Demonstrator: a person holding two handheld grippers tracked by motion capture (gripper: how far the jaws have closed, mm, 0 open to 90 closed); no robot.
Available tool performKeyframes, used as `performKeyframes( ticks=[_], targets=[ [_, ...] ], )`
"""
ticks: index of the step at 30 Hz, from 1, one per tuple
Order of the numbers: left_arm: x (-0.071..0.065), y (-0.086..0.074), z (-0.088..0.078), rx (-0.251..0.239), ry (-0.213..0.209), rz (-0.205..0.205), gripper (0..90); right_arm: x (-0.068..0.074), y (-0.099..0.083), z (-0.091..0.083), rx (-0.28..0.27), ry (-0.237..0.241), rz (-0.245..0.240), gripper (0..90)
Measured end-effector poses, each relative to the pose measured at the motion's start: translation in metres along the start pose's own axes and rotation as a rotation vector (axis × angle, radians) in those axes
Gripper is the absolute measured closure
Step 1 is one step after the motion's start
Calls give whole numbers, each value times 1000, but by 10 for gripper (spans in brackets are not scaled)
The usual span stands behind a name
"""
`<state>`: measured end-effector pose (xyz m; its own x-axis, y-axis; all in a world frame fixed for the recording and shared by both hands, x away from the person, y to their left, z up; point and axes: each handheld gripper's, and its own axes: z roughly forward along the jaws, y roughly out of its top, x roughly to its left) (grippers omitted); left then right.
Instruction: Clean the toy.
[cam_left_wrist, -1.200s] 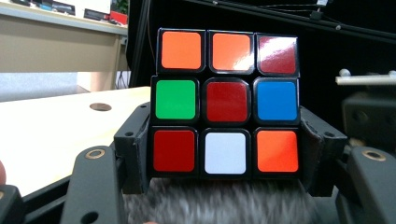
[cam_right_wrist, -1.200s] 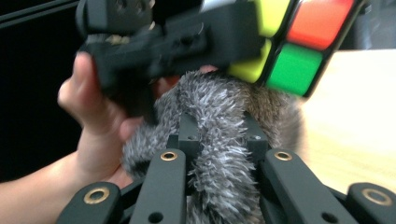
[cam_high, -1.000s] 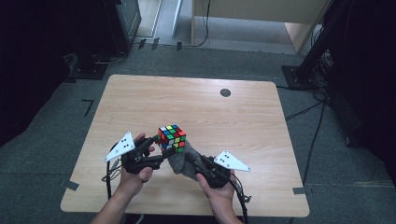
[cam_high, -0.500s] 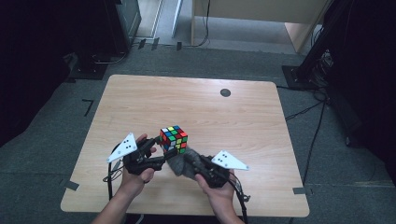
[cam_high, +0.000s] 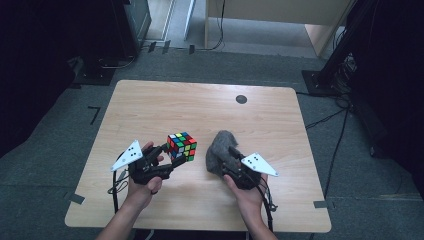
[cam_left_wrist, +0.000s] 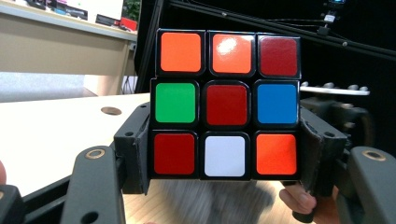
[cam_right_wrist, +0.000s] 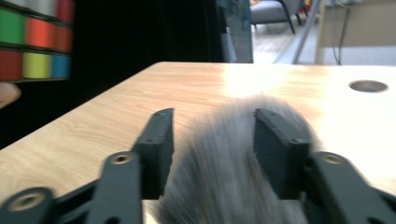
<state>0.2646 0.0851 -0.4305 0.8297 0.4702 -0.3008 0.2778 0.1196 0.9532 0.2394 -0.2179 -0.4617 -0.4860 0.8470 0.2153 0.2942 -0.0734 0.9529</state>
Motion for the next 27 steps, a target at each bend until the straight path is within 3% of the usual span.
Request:
performKeyframes(
  ticks=[6,10,15,18,20,24,27],
  targets=[
    [-3,-2,3,14,-4,5,341,36,-2,5,-3,156,-91,368],
    [-1,-2,4,19,-22,-24,341,48,-3,4,-19,191,-144,357],
    [-4,-7,11,27,-31,-81,340,57,-3,5,-26,221,-139,331],
    [-12,-13,19,49,-21,-79,339,69,-6,7,-38,225,-148,292],
    [-16,-16,22,41,-24,-88,338,74,-7,8,-50,200,-139,249],
    [-21,-19,26,35,-32,-115,338,74,-10,8,-89,162,-69,254],
    [-22,-20,27,40,-54,-127,338,73,-8,7,-124,131,-76,249]
  ],
)
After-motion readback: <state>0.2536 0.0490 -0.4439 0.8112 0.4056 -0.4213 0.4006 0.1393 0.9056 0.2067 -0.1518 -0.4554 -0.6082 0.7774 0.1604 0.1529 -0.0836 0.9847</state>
